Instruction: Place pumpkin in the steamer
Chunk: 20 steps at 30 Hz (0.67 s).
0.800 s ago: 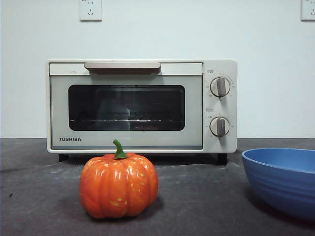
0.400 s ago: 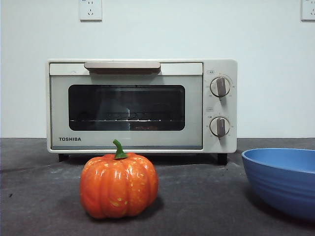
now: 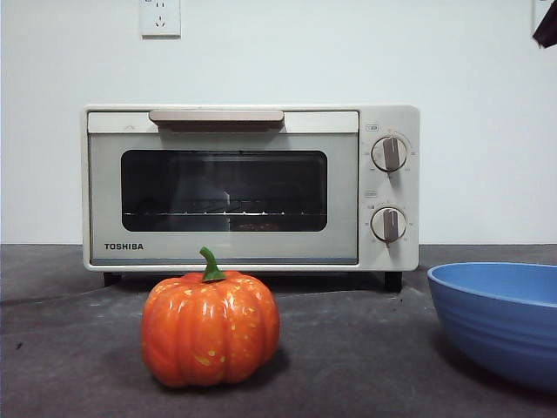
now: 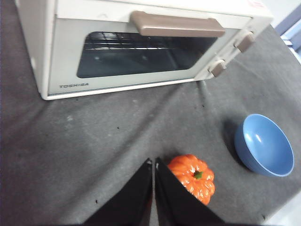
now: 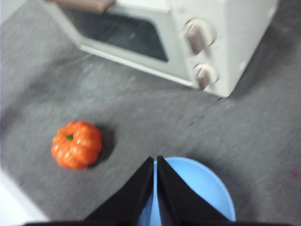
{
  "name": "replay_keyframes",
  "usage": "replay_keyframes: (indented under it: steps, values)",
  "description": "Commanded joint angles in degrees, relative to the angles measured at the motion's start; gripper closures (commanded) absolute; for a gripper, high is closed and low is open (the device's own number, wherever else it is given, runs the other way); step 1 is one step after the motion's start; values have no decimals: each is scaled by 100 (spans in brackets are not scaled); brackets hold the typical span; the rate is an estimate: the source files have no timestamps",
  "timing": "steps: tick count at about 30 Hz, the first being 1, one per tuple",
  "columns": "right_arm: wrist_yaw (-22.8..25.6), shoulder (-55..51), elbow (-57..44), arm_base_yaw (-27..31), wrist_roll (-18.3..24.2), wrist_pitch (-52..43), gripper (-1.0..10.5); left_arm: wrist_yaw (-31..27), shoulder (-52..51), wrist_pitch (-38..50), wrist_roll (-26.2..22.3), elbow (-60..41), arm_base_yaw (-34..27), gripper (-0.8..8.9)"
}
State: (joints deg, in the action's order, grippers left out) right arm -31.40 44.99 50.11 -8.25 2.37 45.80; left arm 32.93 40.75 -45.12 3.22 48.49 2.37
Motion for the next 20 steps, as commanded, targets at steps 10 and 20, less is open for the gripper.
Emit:
replay_keyframes:
  steps: [10,20]
  values:
    - [-9,66,116,-129,127,-35,512,17,4,-15,-173,127,66,799]
    - [-13,66,142,-210,59,-39,512,17,4,-7,-170,127,66,799]
